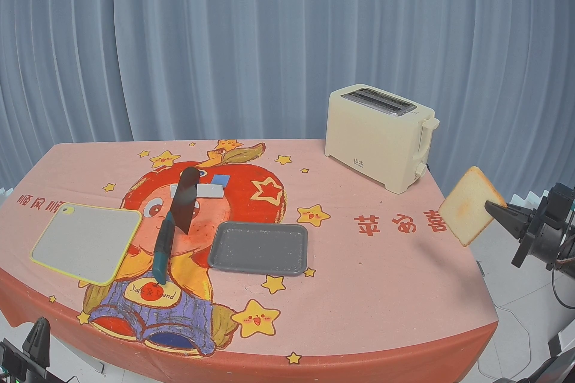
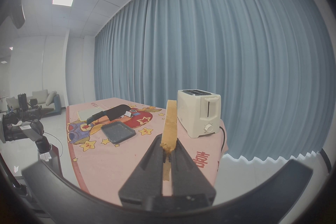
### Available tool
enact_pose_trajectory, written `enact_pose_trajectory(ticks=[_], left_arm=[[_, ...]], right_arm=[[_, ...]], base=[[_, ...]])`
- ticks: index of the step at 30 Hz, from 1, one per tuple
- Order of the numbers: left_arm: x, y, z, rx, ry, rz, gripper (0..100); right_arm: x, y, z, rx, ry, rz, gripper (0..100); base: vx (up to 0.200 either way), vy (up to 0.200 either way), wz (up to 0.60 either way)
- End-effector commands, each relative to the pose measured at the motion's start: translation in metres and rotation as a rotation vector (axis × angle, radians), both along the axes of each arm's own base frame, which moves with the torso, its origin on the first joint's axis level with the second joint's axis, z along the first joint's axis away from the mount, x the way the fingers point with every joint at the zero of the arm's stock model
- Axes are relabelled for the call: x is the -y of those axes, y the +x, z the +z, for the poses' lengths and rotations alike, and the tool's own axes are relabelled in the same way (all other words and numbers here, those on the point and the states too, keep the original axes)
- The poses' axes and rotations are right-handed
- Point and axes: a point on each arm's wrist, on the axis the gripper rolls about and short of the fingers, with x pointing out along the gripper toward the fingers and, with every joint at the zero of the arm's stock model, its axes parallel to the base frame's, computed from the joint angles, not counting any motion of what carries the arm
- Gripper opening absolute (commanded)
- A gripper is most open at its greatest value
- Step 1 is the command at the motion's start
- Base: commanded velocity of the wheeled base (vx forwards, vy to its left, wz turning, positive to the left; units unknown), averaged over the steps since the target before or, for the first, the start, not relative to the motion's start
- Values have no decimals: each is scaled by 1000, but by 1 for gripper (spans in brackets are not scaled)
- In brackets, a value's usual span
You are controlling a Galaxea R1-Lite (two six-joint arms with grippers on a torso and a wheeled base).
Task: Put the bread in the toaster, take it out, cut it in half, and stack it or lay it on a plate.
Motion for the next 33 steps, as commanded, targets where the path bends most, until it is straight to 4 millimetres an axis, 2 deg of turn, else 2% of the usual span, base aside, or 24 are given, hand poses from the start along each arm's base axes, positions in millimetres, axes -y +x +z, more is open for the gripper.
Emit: enact_pose_trajectory(ticks=[1,5,10,19,20,21,26,27,30,33], left_arm=[[0,1,-5,-19,0,1,0],[0,1,-5,-19,0,1,0],[0,1,-5,-19,0,1,0],[0,1,-5,-19,0,1,0],[0,1,-5,-19,0,1,0],[0,1,-5,-19,0,1,0],[0,1,-5,-19,0,1,0],[0,1,-5,-19,0,1,0],[0,1,-5,-19,0,1,0],[0,1,-5,-19,0,1,0]], right_arm=[[0,1,4,14,5,2,0],[-2,14,11,28,8,1,0],[-7,51,33,86,13,8,0],[-22,109,53,138,24,51,0],[-22,111,53,138,24,51,0],[-24,121,56,134,23,52,0],[-31,146,64,128,23,71,0],[-36,158,67,139,30,92,0],[-40,174,67,149,32,98,0],[-44,200,66,170,36,101,0]], base=[[0,0,0],[0,0,0],[0,0,0],[0,0,0],[0,0,0],[0,0,0],[0,0,0],[0,0,0],[0,0,0],[0,0,0]])
